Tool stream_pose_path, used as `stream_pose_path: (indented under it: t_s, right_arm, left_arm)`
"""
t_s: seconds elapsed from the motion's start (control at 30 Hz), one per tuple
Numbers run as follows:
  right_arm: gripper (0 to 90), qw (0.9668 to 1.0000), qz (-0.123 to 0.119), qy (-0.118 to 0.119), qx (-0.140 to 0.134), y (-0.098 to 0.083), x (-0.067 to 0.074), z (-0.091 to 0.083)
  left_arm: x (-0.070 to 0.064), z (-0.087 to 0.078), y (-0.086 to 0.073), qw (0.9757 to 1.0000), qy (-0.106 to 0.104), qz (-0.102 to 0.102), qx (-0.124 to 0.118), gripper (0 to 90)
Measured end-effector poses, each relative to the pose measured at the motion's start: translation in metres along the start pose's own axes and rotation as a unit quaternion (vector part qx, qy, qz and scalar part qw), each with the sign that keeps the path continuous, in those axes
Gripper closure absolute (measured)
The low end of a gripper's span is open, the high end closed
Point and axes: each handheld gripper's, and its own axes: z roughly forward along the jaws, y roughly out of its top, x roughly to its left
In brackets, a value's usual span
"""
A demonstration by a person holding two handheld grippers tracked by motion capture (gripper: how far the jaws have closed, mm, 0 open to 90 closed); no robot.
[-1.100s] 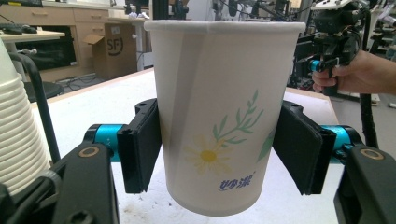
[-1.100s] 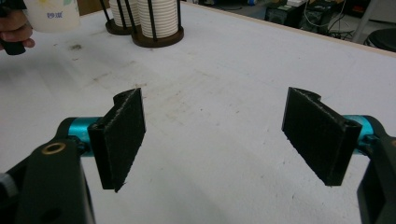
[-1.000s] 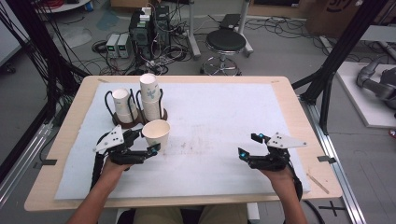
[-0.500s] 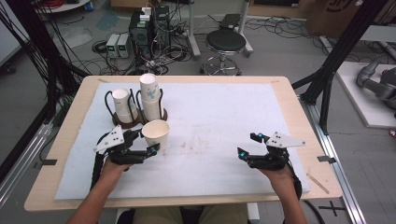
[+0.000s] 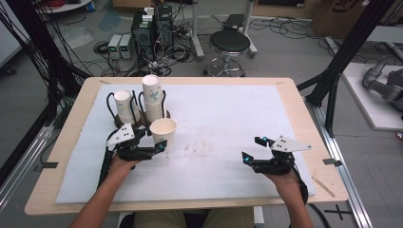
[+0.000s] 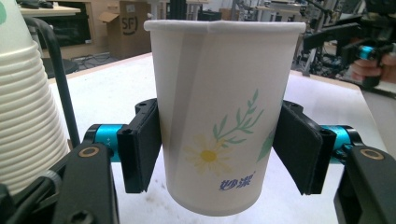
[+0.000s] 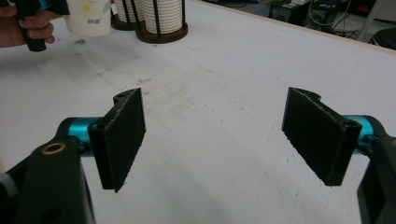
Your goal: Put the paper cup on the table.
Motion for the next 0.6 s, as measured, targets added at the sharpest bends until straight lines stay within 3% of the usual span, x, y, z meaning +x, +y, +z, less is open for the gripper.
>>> stream_pose_path:
  t_s: [0.23, 0.4, 0.53, 0.6]
  right_arm:
    - [22.2, 1.0, -0.002, -0.003, -0.006, 0.001, 0.0, -0.002]
    - [22.1, 1.0, 0.001, 0.0, -0.003, 0.001, 0.0, -0.001]
    - [22.2, 1.0, 0.002, 0.0, -0.003, 0.001, 0.0, -0.001]
    - [22.2, 1.0, 0.001, -0.001, -0.003, 0.001, 0.0, -0.001]
  left_arm:
    - [0.007, 0.021, -0.007, 0.999, 0.005, -0.019, 0.041, 35.0]
    - [0.008, 0.026, -0.013, 0.9951, 0.023, -0.022, 0.094, 35.0]
    - [0.007, 0.029, -0.015, 0.9904, 0.037, -0.015, 0.132, 35.0]
    - [0.005, 0.029, -0.015, 0.9894, 0.04, -0.011, 0.139, 35.0]
